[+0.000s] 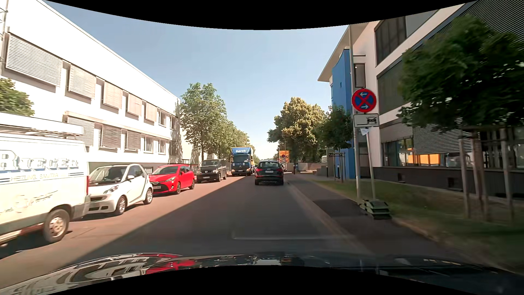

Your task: Follow the waypoints while adhering to traffic rules and regulations

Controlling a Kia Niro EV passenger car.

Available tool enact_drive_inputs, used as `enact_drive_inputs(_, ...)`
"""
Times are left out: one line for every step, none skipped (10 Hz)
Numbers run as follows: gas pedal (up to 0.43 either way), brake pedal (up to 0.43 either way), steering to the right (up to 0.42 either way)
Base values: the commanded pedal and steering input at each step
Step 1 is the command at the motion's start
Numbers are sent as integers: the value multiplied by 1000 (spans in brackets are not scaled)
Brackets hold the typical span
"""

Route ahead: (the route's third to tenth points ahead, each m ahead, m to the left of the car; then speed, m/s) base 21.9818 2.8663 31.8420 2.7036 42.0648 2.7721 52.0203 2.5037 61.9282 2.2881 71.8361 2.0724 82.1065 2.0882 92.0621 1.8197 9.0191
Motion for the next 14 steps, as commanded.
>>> enact_drive_inputs(79,0,-4)
enact_drive_inputs(79,0,-4)
enact_drive_inputs(79,0,-5)
enact_drive_inputs(79,0,-5)
enact_drive_inputs(79,0,-5)
enact_drive_inputs(79,0,-5)
enact_drive_inputs(87,0,-5)
enact_drive_inputs(98,0,-4)
enact_drive_inputs(98,0,-3)
enact_drive_inputs(110,0,-1)
enact_drive_inputs(110,0,0)
enact_drive_inputs(110,0,0)
enact_drive_inputs(110,0,0)
enact_drive_inputs(110,0,0)
